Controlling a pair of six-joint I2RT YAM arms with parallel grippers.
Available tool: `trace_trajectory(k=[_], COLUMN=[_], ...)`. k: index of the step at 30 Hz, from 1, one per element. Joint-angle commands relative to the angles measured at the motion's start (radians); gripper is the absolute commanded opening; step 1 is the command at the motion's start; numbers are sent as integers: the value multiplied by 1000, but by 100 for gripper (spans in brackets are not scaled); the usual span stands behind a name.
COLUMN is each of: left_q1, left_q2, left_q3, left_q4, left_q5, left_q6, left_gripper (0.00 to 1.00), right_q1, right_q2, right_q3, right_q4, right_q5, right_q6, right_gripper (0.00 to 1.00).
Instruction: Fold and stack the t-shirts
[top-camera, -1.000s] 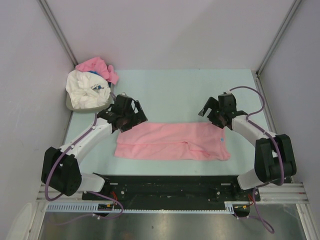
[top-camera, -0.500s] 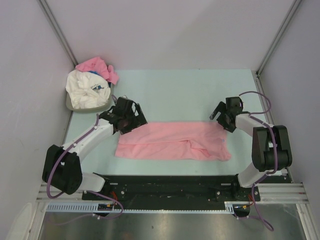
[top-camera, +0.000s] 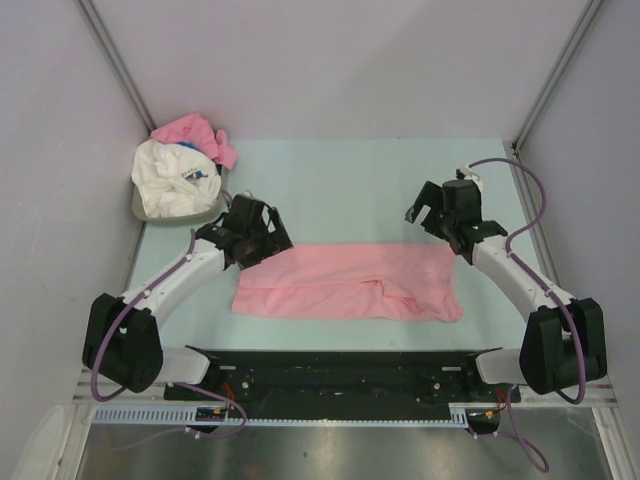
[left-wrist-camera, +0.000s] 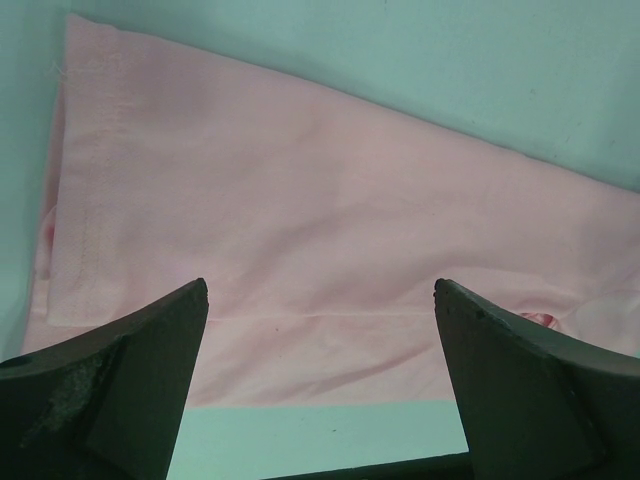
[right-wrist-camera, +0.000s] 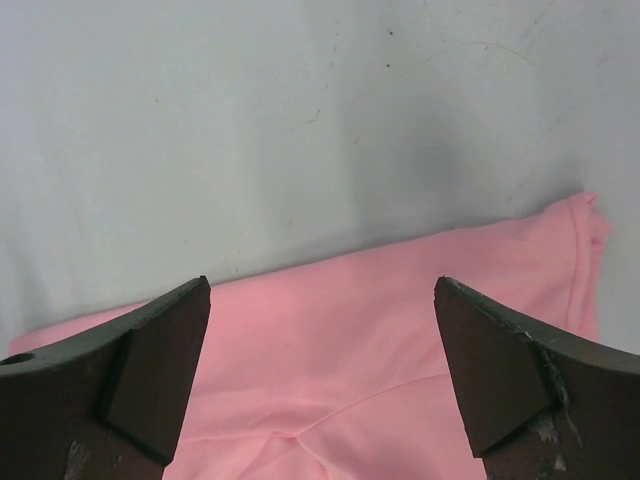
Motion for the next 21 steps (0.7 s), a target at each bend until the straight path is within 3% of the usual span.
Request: trace_trajectory(k=[1,9,21], left_q1=[7,17,59], left_q2=[-39,-69,-112], left_q3=[47,116,61], left_q4=[-9,-49,-31], left_q5=[-7,-4,45], left_q6=[30,67,56], left_gripper=[100,100,100], right_q1=[4,13,30], right_q2=[30,139,265], right_q3=[22,22,22], right_q4=[-51,7,12], right_q5=[-19,-140,-139], right_q6=[51,119,147], right_gripper=[100,100,100])
